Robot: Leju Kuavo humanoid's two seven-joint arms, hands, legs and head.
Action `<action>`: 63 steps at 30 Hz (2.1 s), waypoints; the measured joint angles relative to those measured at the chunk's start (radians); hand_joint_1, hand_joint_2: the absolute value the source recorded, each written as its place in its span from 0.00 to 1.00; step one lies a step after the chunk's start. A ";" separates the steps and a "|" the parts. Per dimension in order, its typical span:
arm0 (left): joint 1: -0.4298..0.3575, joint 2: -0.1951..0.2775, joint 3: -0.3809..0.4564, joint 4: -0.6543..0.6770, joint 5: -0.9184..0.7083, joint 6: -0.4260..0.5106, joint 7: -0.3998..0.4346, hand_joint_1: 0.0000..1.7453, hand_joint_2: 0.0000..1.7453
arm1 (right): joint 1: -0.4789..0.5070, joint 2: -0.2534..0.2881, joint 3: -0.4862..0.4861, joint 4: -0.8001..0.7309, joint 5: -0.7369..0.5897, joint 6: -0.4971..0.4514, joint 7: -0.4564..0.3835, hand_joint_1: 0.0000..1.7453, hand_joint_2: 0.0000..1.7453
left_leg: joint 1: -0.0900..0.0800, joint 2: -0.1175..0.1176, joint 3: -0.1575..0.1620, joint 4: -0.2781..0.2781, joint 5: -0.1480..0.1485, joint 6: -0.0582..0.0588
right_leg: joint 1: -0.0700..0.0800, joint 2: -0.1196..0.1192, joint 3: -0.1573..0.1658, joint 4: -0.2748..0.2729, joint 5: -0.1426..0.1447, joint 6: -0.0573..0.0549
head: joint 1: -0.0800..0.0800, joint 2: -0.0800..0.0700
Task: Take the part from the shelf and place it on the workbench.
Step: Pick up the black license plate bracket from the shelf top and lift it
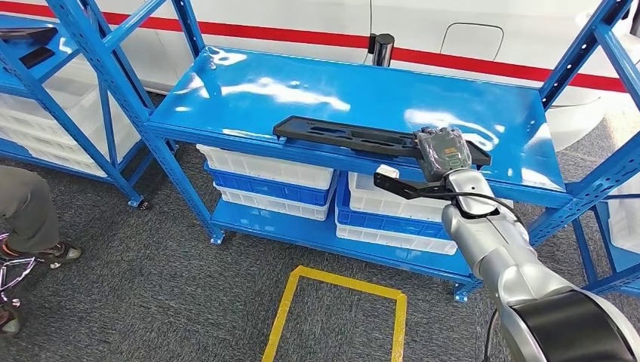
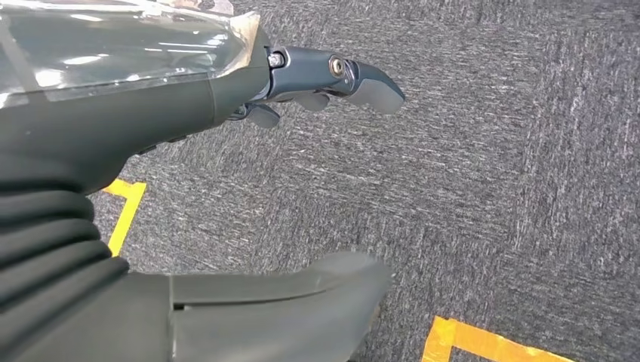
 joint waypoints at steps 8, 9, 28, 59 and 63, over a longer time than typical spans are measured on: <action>-0.001 -0.001 0.002 0.000 -0.015 0.014 -0.010 0.00 1.00 | -0.007 0.001 -0.002 0.000 0.009 -0.002 -0.003 1.00 1.00 | 0.000 0.000 0.000 0.002 0.000 0.000 | 0.000 0.000 0.001 0.000 0.000 0.000 | 0.000 0.000; -0.001 -0.002 0.002 0.000 -0.016 0.015 -0.011 0.00 1.00 | -0.007 0.001 -0.002 0.000 0.010 -0.002 -0.004 1.00 1.00 | 0.000 0.000 0.000 0.002 0.000 0.000 | 0.000 0.000 0.001 0.000 0.000 0.000 | 0.000 0.000; -0.002 -0.009 0.018 0.000 -0.024 0.081 -0.069 0.00 1.00 | -0.008 -0.018 -0.054 -0.115 -0.139 -0.021 -0.181 1.00 1.00 | 0.000 0.000 -0.002 0.002 0.000 0.001 | -0.001 0.000 0.000 0.000 0.000 0.000 | 0.000 0.000; -0.006 -0.017 0.041 0.000 -0.035 0.025 -0.093 0.00 1.00 | -0.012 -0.176 -0.082 -0.574 -0.351 0.140 -0.236 1.00 1.00 | 0.000 0.000 -0.003 0.002 0.000 0.001 | -0.003 0.000 -0.001 0.000 0.000 0.000 | 0.000 0.000; -0.007 -0.017 0.041 0.000 -0.038 0.026 -0.091 0.00 1.00 | -0.007 -0.186 -0.081 -0.581 -0.352 0.140 -0.236 1.00 1.00 | 0.000 0.000 -0.003 0.002 0.000 0.001 | -0.003 0.000 -0.001 0.000 0.000 0.000 | 0.000 0.000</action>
